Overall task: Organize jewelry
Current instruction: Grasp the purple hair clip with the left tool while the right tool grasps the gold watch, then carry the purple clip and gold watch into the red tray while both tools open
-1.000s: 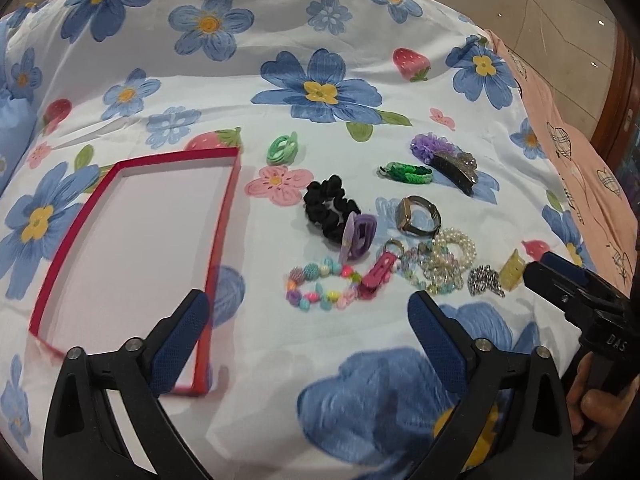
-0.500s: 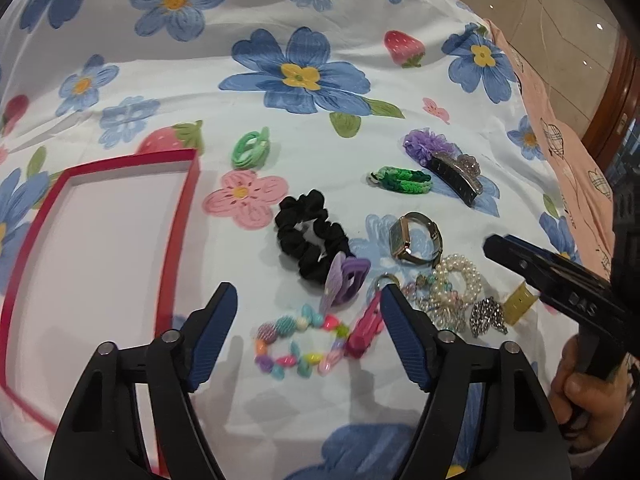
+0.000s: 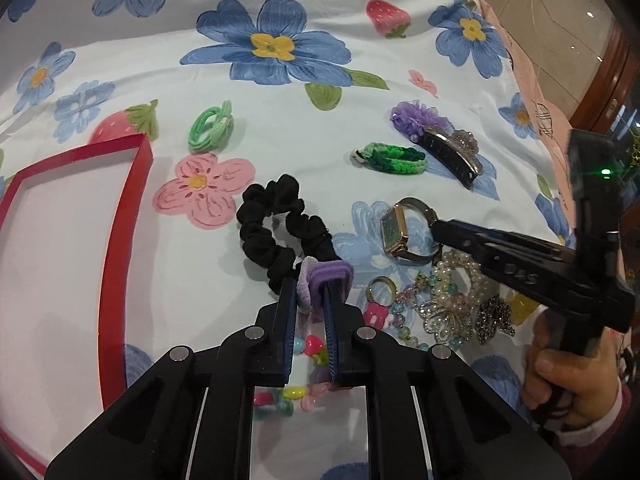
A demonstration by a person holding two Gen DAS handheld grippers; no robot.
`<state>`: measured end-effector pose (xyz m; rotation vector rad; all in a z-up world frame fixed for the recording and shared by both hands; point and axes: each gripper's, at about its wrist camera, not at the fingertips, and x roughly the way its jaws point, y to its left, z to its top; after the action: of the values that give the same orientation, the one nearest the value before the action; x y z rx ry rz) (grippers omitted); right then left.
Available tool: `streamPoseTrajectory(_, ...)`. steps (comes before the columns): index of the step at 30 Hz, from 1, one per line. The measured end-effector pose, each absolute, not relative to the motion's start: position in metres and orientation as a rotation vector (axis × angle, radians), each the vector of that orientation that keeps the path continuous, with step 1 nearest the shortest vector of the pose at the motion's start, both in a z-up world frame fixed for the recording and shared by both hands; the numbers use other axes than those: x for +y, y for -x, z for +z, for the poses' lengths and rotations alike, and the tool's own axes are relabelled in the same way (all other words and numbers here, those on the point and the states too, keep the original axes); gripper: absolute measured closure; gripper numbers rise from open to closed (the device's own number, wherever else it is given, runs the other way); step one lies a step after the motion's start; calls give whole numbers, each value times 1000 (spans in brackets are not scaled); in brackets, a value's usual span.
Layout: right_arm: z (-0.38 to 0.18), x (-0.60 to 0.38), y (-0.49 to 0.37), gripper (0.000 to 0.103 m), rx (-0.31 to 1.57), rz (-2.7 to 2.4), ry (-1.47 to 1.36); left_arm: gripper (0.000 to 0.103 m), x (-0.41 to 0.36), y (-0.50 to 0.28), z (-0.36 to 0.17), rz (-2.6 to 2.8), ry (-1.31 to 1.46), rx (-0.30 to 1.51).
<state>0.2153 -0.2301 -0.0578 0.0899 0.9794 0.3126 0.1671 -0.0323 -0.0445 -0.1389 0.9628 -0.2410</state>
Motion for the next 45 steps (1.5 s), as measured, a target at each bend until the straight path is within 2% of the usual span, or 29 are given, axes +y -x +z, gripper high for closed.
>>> streamPoseTrajectory(2, -61, -226, -217, 90, 984, 319, -80, 92, -32, -167, -43, -252, 136, 956)
streamPoseTrajectory(5, -61, -221, -218, 96, 974, 319, -56, 92, -30, -165, -38, -260, 144, 944)
streamPoseTrajectory(24, -10, -174, -193, 97, 870, 454, -91, 92, 53, -125, 0, -160, 264, 865)
streamPoseTrajectory(45, 3, -46, -197, 97, 849, 679, -64, 92, 162, -125, -16, 1, 362, 904)
